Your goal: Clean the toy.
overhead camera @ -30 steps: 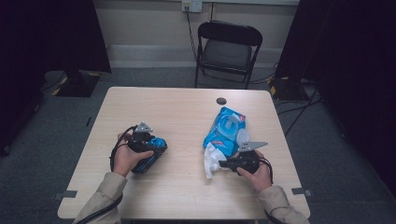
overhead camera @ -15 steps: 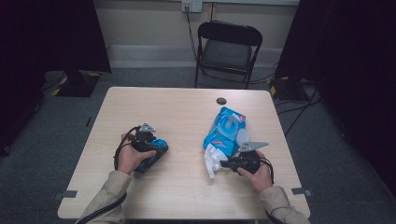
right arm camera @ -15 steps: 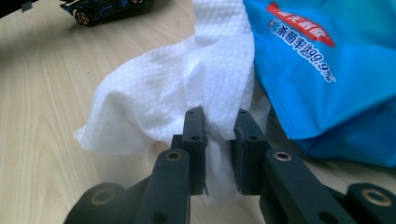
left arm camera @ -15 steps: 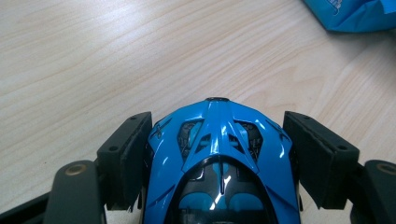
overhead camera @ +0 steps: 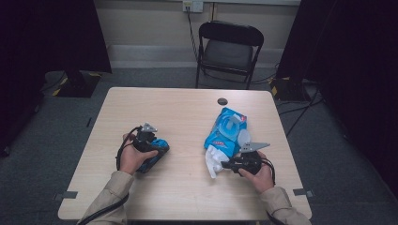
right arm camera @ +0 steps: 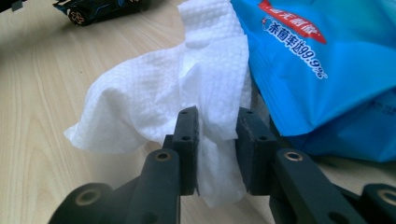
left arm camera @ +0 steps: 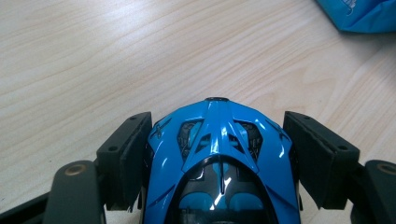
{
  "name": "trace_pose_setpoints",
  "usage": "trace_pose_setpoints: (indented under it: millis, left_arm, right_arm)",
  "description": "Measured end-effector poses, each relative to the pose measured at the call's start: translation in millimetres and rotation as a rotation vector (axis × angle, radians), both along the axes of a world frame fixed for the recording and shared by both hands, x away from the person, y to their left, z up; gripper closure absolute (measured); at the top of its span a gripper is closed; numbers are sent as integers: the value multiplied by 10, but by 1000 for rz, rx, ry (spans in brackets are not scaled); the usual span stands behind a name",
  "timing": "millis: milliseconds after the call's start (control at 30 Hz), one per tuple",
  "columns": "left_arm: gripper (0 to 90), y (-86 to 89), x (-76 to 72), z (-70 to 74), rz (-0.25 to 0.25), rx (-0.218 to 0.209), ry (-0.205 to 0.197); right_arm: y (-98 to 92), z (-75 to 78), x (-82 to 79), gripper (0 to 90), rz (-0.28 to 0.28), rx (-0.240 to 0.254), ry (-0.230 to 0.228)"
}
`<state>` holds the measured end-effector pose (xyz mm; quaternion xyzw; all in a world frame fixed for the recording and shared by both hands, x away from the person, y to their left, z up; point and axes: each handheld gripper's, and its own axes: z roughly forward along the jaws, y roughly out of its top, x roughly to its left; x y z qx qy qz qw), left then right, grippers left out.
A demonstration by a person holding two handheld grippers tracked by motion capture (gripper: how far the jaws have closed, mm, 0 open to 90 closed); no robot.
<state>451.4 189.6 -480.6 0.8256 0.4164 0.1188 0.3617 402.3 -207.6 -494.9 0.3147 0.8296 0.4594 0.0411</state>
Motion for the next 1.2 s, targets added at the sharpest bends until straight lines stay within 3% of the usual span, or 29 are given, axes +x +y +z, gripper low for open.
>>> trace_pose_setpoints:
  millis: [567, 800, 1200]
  left_arm:
    - [255, -32, 37, -11, 29, 24, 35]
    - [260, 0, 51, 8, 43, -8, 52]
    - [214, 44, 26, 15, 45, -6, 54]
  right_arm:
    - [-11, -1, -1, 625, -19, 1, -5]
    - [8, -3, -15, 563, -18, 5, -3]
    - [37, 9, -23, 501, -9, -8, -8]
